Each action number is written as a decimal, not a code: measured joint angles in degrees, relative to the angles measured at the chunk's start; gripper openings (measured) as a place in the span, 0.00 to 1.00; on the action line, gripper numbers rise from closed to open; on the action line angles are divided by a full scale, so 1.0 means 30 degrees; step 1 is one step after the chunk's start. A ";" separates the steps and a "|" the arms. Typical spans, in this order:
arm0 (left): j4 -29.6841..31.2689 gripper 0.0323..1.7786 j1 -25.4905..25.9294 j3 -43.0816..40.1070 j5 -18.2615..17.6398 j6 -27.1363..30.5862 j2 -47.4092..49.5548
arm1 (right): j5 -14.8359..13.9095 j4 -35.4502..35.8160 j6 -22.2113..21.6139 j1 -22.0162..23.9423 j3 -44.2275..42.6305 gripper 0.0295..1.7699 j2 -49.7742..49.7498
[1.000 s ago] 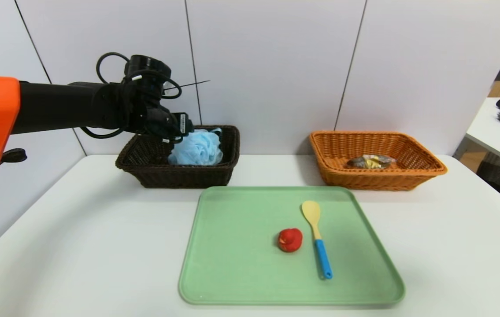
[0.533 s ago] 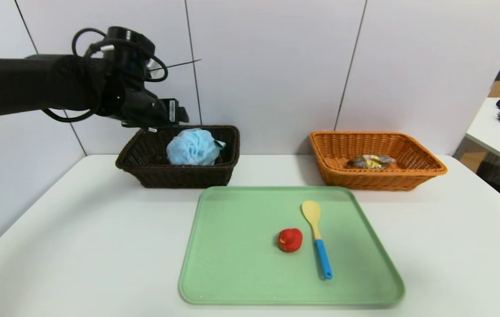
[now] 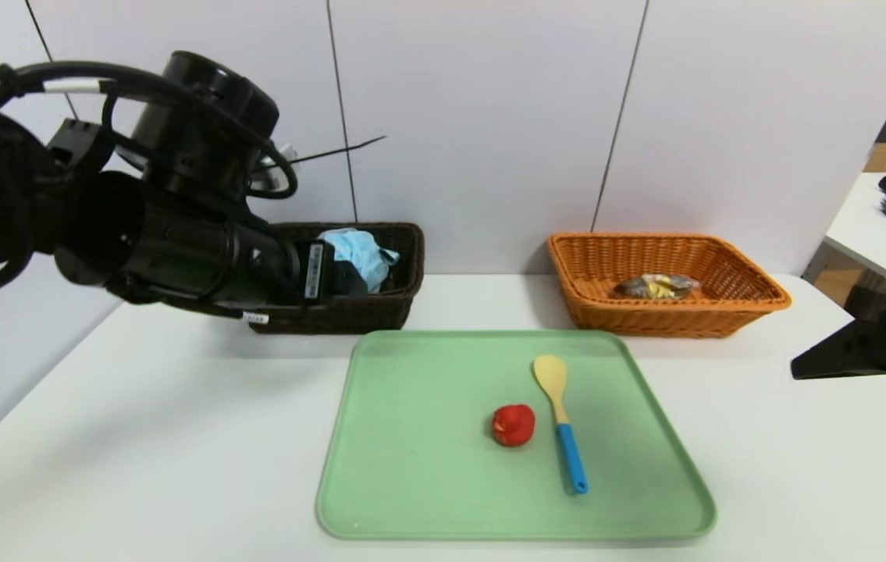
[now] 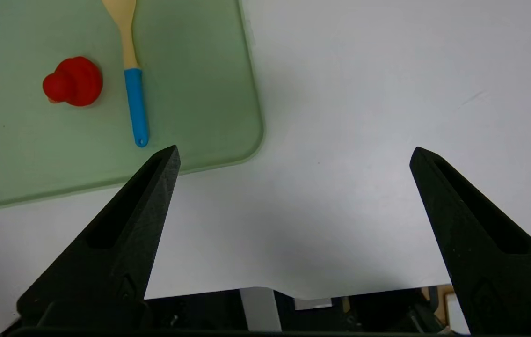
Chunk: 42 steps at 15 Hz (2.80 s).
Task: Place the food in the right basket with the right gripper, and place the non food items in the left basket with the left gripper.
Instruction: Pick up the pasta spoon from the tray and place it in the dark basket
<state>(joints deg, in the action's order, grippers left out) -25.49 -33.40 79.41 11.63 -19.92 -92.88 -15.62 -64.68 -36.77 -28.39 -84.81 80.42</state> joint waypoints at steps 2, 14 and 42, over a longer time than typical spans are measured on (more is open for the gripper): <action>0.1260 0.94 -0.0931 -0.2052 0.0081 0.0008 0.0845 | 0.0024 -0.0020 -0.2068 -0.1008 -0.0293 0.96 0.1585; 0.2215 0.95 -0.2076 -0.3612 0.0496 0.0037 0.1934 | 0.2633 -0.1252 -0.7615 -0.3978 -0.4299 0.96 1.0155; 0.2231 0.95 -0.2024 -0.3564 0.0512 0.0110 0.2158 | 0.1475 -0.0545 -0.3296 -0.2922 -0.6034 0.96 1.4170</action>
<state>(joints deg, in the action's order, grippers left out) -18.80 -39.47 68.72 13.17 -19.59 -86.41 -11.19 -66.32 -46.65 -37.16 -102.91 122.93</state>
